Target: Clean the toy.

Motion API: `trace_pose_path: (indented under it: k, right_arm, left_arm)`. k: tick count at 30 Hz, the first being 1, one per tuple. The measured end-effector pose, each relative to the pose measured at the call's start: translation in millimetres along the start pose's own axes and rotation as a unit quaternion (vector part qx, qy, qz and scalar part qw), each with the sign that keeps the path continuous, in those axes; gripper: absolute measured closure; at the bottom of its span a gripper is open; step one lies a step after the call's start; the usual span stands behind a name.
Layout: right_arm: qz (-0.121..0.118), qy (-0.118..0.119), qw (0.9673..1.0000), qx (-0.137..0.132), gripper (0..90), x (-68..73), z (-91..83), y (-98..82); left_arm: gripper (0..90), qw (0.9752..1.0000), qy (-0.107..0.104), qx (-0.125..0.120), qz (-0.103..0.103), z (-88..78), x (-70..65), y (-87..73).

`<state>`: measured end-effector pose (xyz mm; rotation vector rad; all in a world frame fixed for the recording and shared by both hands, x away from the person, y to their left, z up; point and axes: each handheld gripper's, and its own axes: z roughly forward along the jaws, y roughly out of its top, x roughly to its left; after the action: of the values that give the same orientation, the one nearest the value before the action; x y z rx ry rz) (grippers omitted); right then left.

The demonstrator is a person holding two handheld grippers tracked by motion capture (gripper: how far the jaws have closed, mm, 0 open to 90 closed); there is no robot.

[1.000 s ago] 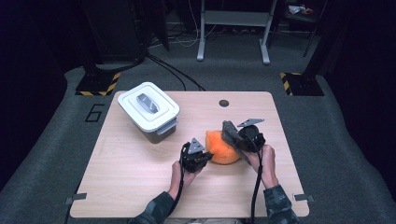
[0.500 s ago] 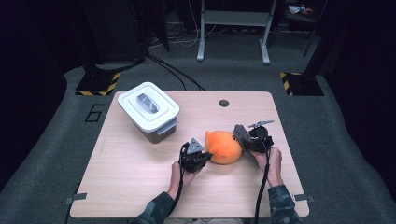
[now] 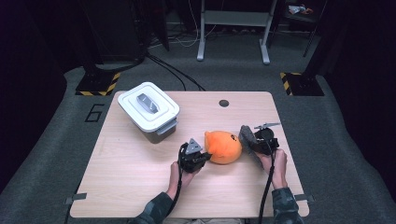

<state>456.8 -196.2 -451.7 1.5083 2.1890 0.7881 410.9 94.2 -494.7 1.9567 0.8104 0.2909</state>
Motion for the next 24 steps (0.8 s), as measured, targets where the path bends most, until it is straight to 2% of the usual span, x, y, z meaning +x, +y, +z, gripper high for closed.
trace_pose_path:
  k: [3,6,8,10,13,15,19,21,24]
  right_arm:
    - [-0.015,0.0,0.9994,-0.032,73.3,9.5,-20.8,5.9]
    - [-0.037,0.018,0.9975,-0.057,73.3,25.3,-36.4,12.6]
    - [-0.051,0.031,0.9962,-0.064,73.3,37.1,-41.9,17.1]
    - [-0.062,0.041,0.9951,-0.066,73.3,47.8,-41.0,20.7]
    - [-0.08,0.046,0.9947,-0.046,73.4,57.3,-28.7,24.0]
    - [-0.083,0.038,0.9952,-0.035,73.5,59.7,-18.8,23.9]
    - [-0.069,0.044,0.996,-0.037,73.6,55.6,-13.5,23.7]
    - [-0.071,0.043,0.9959,-0.036,73.6,54.4,-13.1,24.4]
    - [-0.07,0.041,0.9961,-0.034,73.6,54.9,-12.3,26.2]
  left_arm:
    - [86.3,1.0,-0.001,-0.002,-0.001,-0.1,0.6,-0.8]
    - [86.2,1.0,-0.001,-0.003,-0.001,0.0,0.3,-0.5]
    - [86.1,1.0,-0.002,-0.003,-0.002,0.0,0.6,-0.5]
    - [86.0,1.0,-0.002,-0.004,-0.002,0.1,0.7,-0.3]
    - [85.4,1.0,-0.003,-0.006,-0.002,0.2,1.0,-0.1]
    - [83.7,0.9999,-0.006,-0.008,-0.003,0.0,1.8,-0.2]
    - [71.2,0.9998,-0.01,-0.015,-0.002,-2.3,2.4,-0.5]
    - [59.2,0.9998,-0.013,-0.015,0.003,-2.2,1.0,-0.4]
    - [47.2,0.9999,-0.001,-0.005,0.009,1.2,-1.4,-1.3]
